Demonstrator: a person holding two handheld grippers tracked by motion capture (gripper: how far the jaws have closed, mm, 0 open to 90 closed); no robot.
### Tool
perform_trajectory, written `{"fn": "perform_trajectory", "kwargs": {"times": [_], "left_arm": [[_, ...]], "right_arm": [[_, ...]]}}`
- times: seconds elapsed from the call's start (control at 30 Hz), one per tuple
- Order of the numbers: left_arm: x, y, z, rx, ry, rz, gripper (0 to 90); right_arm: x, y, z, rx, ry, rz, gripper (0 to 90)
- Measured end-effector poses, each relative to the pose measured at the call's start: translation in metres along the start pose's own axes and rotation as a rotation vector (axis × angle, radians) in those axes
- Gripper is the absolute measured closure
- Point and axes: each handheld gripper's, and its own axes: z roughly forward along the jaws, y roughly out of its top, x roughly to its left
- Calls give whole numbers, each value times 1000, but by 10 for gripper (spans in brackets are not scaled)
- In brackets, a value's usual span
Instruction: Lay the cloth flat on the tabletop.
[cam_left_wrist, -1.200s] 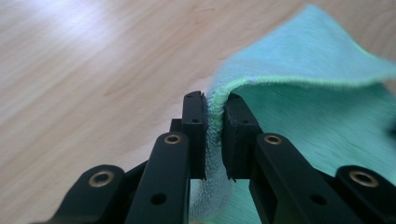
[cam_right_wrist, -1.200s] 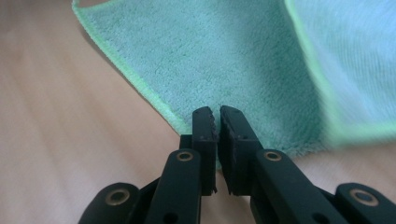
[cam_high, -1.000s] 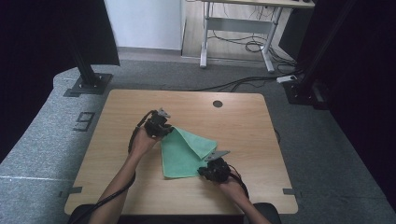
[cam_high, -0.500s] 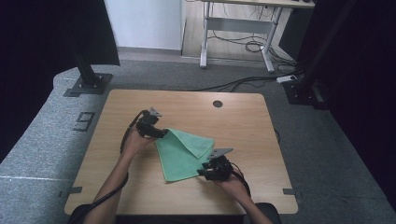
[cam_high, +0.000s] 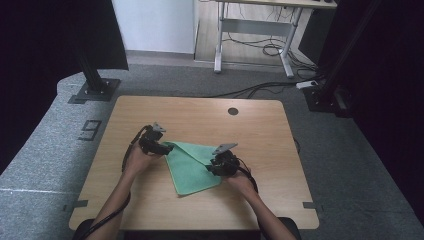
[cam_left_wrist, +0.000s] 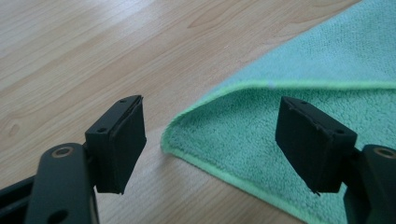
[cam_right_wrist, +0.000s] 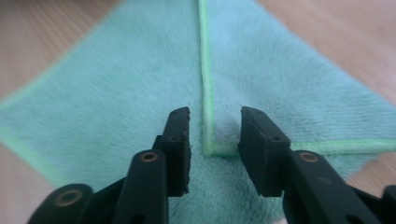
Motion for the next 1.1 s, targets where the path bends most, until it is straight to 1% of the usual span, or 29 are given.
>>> {"fn": "perform_trajectory", "kwargs": {"times": [0.03, 0.1, 0.17, 0.27, 0.3, 0.33, 0.37, 0.43, 0.47, 0.5, 0.57, 0.6, 0.63, 0.67, 0.7, 0.73, 0.77, 0.83, 0.93, 0.97, 1.0, 1.1], "left_arm": [[0, -2, -2, -2, -3, -2, 243], [-3, -9, -3, -2, -30, -19, 232], [-9, -18, 0, 4, -39, -17, 224], [-19, -30, 9, 26, -33, 2, 210], [-21, -34, 13, 28, -28, 10, 200], [-20, -37, 13, 7, -34, -15, 201], [-20, -37, 13, 8, -32, -18, 198], [-21, -37, 13, 9, -24, -9, 198], [-21, -37, 13, 8, -21, -7, 200], [-22, -37, 13, 5, -18, -5, 200], [-21, -40, 13, -8, -24, -26, 200], [-20, -42, 13, -19, -31, -43, 200], [-20, -44, 13, -27, -28, -42, 196], [-20, -45, 11, -28, -26, -43, 197], [-20, -46, 11, -27, -24, -45, 197], [-20, -47, 9, -21, -24, -43, 197], [-19, -48, 9, -20, -25, -42, 197], [-19, -48, 8, -23, -26, -43, 196], [-19, -47, 8, -15, -27, -39, 192], [-19, -47, 8, -15, -27, -39, 192], [-19, -48, 8, -17, -25, -41, 192], [-20, -49, 8, -22, -20, -50, 192]], "right_arm": [[1, -2, 4, 20, -18, -13, 719], [2, -4, 6, 20, -28, -21, 751], [2, -4, 5, 21, -39, -14, 815], [1, -3, 4, 25, -40, -4, 838], [-1, 0, 1, 22, -27, 9, 839], [-2, 1, -1, 17, -18, 16, 839], [-4, 4, -4, 11, -16, 20, 840], [-9, 14, -12, -5, -33, 19, 843], [-13, 22, -16, -19, -47, 17, 844], [-18, 33, -21, -40, -61, 21, 844], [-33, 59, -30, -91, -83, 50, 842], [-40, 72, -33, -106, -102, 69, 821], [-46, 83, -35, -111, -134, 77, 737], [-52, 91, -35, -109, -165, 89, 631], [-57, 97, -35, -108, -171, 100, 595], [-59, 98, -37, -118, -170, 100, 575], [-59, 97, -38, -127, -172, 98, 550], [-58, 88, -41, -128, -160, 99, 540], [-54, 64, -40, -101, -152, 100, 536], [-54, 64, -40, -101, -152, 100, 536], [-54, 47, -39, -84, -138, 114, 539], [-54, 25, -36, -66, -127, 139, 549]]}}
